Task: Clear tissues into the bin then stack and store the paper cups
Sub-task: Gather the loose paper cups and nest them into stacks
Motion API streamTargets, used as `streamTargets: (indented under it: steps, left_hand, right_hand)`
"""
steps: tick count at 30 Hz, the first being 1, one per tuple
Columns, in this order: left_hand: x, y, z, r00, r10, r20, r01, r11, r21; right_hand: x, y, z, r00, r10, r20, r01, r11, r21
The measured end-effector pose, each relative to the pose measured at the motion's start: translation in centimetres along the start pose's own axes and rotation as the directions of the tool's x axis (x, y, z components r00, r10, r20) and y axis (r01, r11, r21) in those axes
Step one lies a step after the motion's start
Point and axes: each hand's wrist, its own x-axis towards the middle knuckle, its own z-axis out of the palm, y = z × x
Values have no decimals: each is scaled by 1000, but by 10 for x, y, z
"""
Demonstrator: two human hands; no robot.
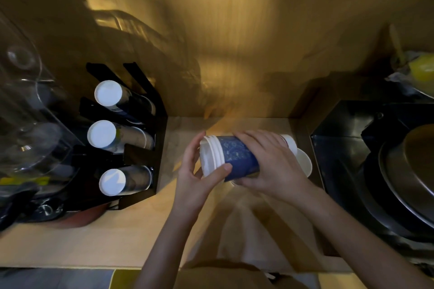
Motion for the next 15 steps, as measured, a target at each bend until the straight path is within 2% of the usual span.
streamTargets:
  steps: [4,10,15]
  left_hand:
    - [2,-1,3,1000,-10,3,10,1000,-8]
    - [5,-7,8,999,-49,-13,47,995,-93]
    - [5,-12,10,983,-177,-38,164,958,-235]
  right_hand:
    - [-3,6,2,1000,16,-23,-16,999,28]
    - [-6,9,6,999,12,-50,-13,1000,-18]
    - [-10,12,9,994,-59,-96,42,986,-164]
